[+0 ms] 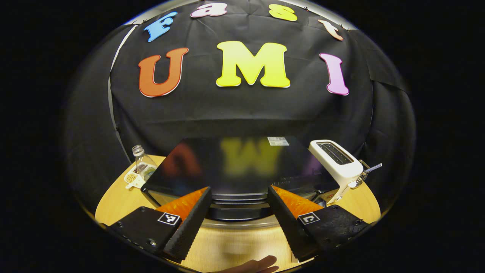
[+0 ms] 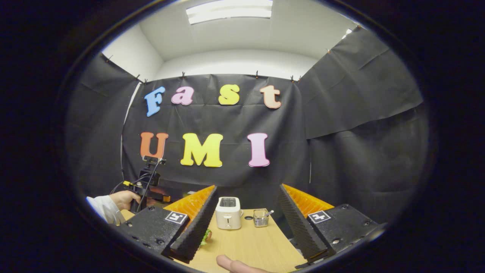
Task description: Open the electric oven with the left hand, put the food in, and close the electric oven.
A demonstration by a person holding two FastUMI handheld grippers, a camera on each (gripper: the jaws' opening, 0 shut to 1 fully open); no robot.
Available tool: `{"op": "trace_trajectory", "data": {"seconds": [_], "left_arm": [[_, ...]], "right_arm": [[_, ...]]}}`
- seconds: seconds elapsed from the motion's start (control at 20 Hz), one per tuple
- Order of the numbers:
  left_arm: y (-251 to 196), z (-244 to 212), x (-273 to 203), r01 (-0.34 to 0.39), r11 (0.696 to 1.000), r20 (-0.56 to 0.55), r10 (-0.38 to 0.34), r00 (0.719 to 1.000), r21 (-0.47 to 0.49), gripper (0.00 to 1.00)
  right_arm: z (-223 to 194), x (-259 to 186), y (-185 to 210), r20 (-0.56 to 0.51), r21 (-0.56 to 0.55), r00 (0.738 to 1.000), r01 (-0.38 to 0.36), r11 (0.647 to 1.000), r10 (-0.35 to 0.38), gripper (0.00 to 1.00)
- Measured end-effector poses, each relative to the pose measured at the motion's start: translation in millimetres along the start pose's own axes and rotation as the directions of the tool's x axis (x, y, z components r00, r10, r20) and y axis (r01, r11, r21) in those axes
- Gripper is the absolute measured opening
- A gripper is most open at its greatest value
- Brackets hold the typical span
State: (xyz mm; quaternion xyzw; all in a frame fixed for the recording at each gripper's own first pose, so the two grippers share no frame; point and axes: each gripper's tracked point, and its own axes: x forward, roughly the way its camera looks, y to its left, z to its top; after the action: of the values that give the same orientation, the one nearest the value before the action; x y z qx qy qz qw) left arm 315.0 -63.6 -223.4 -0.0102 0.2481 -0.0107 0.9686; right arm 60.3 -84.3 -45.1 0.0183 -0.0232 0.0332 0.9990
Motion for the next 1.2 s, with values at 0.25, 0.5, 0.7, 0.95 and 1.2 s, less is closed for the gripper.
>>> {"op": "trace_trajectory", "data": {"seconds": [0.25, 0.5, 0.7, 0.95, 1.2], "left_arm": [[-0.8, -5.9, -10.8, 0.003, 1.000, 0.002, -0.003, 1.000, 0.001, 0.99], [-1.5, -25.9, -38.4, -0.001, 1.000, -0.042, 0.001, 0.999, -0.002, 0.99], [-1.0, -51.4, -62.5, -0.016, 1.000, -0.046, 0.016, 0.999, 0.000, 0.98], [-3.5, -89.7, -81.7, -0.017, 1.000, -0.032, 0.016, 0.999, -0.006, 0.98], [-4.4, -127.0, -90.5, -0.012, 1.000, -0.019, 0.012, 1.000, 0.001, 0.99]], "right_arm": [[-3.1, -7.7, 2.9, -0.034, -0.004, 0.999, 0.006, 1.000, -0.006, 1.00], [0.1, -19.8, 9.1, -0.044, -0.009, 0.999, 0.015, 1.000, -0.015, 0.92], [-0.6, -29.5, 15.7, -0.057, 0.008, 0.998, 0.015, 1.000, -0.014, 0.92], [-5.9, -38.3, 25.1, -0.077, -0.003, 0.997, 0.007, 1.000, -0.007, 1.00], [-17.3, -42.1, 33.9, -0.106, -0.020, 0.994, -0.005, 1.000, 0.003, 1.00]]}}
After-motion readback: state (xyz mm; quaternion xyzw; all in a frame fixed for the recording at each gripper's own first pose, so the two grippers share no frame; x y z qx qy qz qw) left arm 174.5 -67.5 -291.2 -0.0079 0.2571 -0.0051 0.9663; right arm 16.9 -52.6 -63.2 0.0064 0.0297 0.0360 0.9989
